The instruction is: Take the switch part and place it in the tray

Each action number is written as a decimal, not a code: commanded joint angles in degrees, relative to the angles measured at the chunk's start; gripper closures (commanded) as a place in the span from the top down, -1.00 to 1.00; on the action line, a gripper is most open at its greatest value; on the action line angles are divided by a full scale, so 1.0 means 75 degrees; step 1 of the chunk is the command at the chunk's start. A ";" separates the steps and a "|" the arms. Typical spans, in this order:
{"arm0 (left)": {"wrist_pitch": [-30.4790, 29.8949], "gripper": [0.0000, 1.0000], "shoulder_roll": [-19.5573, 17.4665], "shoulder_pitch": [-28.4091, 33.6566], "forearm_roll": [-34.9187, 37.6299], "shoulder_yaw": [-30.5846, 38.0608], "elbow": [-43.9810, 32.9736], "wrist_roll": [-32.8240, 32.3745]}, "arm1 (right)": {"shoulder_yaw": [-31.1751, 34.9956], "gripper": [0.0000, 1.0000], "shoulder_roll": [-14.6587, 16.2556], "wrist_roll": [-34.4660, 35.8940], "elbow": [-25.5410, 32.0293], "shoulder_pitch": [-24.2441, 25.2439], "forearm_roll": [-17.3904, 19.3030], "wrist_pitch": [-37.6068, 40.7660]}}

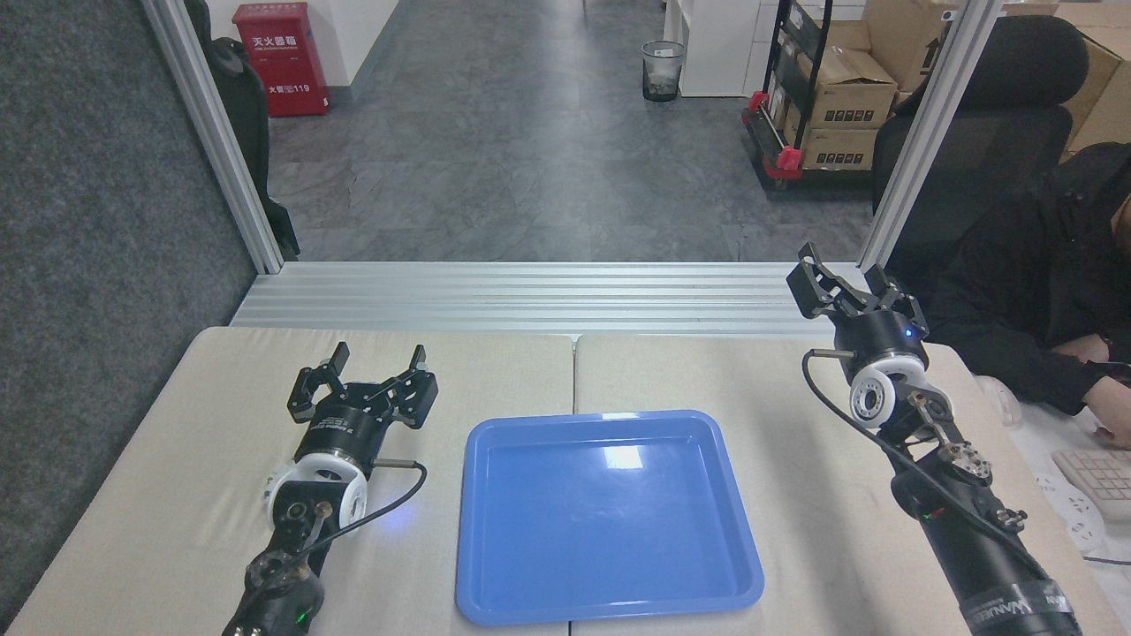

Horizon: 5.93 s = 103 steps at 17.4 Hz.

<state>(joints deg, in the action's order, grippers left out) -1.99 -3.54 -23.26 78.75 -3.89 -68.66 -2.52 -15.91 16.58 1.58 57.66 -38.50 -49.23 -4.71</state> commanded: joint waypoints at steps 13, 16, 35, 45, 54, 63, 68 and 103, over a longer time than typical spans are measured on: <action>-0.1492 0.96 -0.2106 0.0910 0.0234 0.0706 0.1537 0.0641 | 0.0000 0.98 0.0004 0.0000 0.0000 0.0000 0.0002 -0.0005; -0.1877 0.98 -0.2094 0.1343 0.0222 0.0694 0.1397 0.0687 | 0.0000 0.98 0.0004 0.0000 0.0000 0.0000 -0.0010 -0.0005; -0.2452 -1.00 -0.2059 0.1239 0.0141 -0.0009 0.1737 0.0699 | 0.0000 0.98 0.0004 0.0000 0.0000 0.0000 0.0002 -0.0005; -0.4068 -1.00 -0.2165 0.1355 -0.1289 0.1351 -0.2723 -0.0165 | 0.0000 0.98 0.0004 0.0000 0.0000 0.0000 -0.0010 -0.0005; -0.4269 -1.00 -0.0151 0.1436 0.2610 -0.1485 -0.1676 -0.0390 | 0.0000 0.98 -0.0008 0.0000 0.0000 0.0000 0.0002 -0.0005; -0.4176 -1.00 0.0226 0.1063 0.3644 -0.1415 -0.0830 -0.0730 | 0.0000 0.98 -0.0008 0.0000 0.0000 0.0000 0.0002 -0.0005; -0.4187 -1.00 0.0215 0.1074 0.3597 -0.1473 -0.0924 -0.0836 | 0.0000 0.98 0.0004 0.0000 0.0000 0.0000 -0.0010 -0.0005; -0.0085 1.00 -0.0266 -0.0027 -0.0081 0.1667 -0.0783 -0.0484 | 0.0000 0.98 0.0004 0.0000 0.0000 0.0000 -0.0010 -0.0005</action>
<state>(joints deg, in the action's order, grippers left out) -2.84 -4.44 -22.71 83.86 3.95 -77.77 -5.93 -15.91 16.54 1.59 57.66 -38.50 -49.23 -4.71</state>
